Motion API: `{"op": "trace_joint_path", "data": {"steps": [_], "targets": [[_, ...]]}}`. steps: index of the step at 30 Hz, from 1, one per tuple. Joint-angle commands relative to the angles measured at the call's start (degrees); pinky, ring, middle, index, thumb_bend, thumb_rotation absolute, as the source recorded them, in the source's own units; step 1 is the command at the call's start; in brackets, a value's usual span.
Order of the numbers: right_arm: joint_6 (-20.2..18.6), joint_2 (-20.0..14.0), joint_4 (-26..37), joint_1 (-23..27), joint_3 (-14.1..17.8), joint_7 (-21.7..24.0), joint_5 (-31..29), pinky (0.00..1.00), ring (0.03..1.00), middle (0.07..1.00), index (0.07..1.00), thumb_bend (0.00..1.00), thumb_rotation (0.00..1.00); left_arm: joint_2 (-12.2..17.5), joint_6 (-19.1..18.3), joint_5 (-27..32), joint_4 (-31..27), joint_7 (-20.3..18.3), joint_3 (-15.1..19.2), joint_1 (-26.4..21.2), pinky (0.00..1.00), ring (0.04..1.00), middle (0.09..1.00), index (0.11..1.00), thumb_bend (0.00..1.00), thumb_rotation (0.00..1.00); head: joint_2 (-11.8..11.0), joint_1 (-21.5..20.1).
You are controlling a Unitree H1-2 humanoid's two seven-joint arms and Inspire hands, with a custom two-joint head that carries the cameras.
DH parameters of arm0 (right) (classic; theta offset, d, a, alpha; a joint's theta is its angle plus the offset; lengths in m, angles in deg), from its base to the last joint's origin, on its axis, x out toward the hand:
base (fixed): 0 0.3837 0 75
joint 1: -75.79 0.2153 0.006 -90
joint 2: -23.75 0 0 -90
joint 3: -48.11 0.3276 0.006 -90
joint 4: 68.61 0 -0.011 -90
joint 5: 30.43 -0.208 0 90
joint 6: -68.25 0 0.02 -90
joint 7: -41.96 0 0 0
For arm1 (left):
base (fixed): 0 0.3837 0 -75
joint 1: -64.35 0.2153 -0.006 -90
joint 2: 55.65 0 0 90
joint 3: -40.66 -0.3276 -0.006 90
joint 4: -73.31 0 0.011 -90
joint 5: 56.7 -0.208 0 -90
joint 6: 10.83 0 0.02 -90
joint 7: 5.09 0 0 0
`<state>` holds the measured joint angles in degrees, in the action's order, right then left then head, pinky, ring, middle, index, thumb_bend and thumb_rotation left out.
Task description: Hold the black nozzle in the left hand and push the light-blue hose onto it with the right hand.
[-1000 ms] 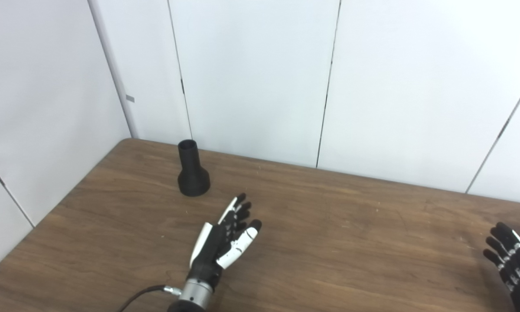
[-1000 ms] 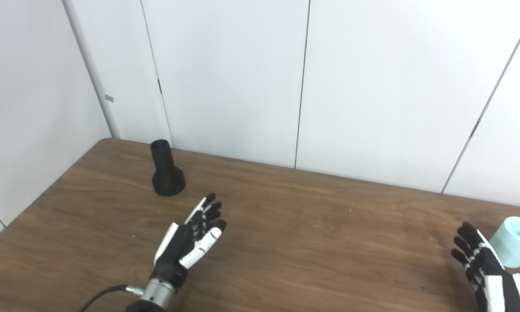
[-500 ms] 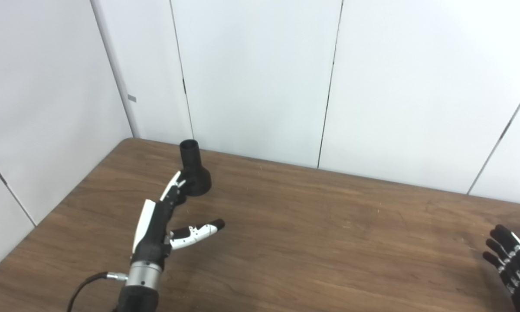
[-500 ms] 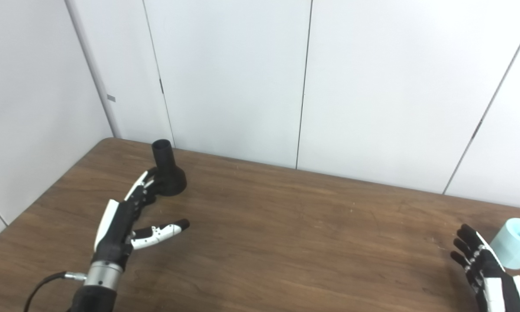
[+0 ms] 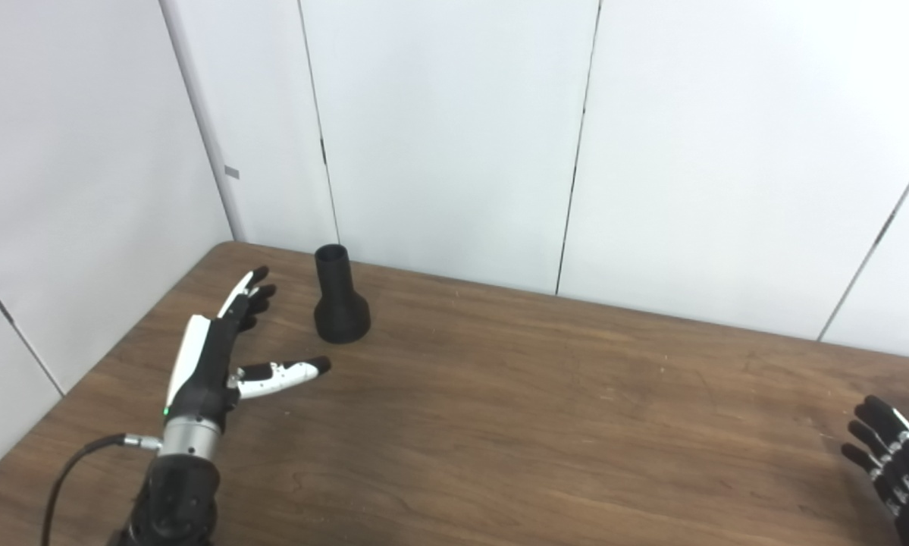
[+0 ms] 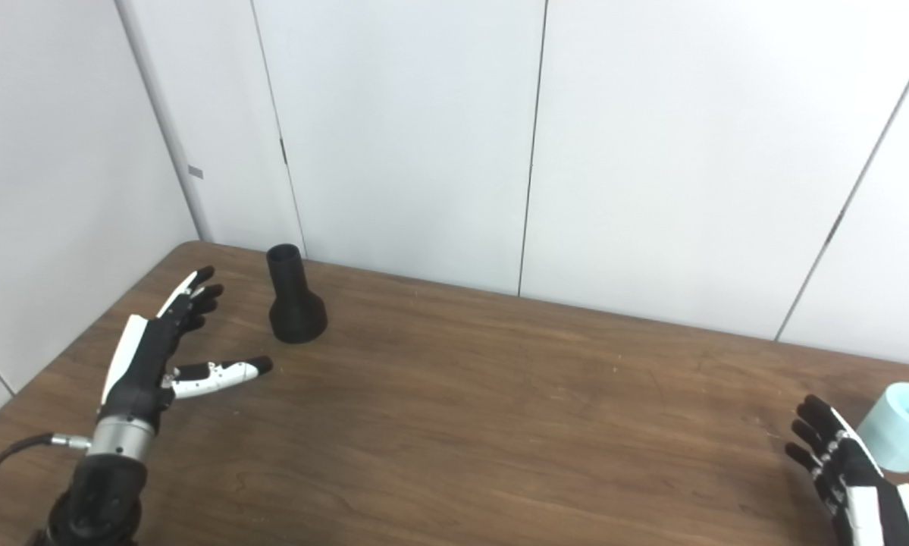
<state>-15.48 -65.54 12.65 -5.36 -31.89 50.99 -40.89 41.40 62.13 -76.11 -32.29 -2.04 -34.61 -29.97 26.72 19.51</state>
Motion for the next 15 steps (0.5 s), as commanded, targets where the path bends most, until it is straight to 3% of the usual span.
{"op": "trace_joint_path", "data": {"steps": [1, 7, 15], "targets": [[0.18, -0.01, -1.04, -1.62, -0.06, 0.19, -0.35, 0.85, 0.911, 0.912, 0.892, 0.68, 0.96, 2.31, 0.47, -2.65, -0.46, 0.41, -0.81, -3.42, 0.87, 0.911, 0.871, 0.874, 0.87, 0.1, 0.16, -0.12], [0.1, -0.16, -1.43, -1.37, -0.05, 0.2, -0.31, 0.85, 0.91, 0.91, 0.89, 0.69, 0.96, 4.71, -1.85, -8.19, 4.79, 0.84, -4.01, -7.39, 0.85, 0.911, 0.877, 0.86, 0.92, 0.18, 0.31, 0.02], [0.06, -0.49, -1.3, -1.52, -0.03, 0.69, -0.78, 0.85, 0.913, 0.91, 0.891, 0.68, 0.96, 7.32, 2.64, -8.33, 19.62, 1.06, -7.85, -14.42, 0.99, 0.933, 0.9, 0.873, 0.94, 0.25, 0.55, -0.35]]}}
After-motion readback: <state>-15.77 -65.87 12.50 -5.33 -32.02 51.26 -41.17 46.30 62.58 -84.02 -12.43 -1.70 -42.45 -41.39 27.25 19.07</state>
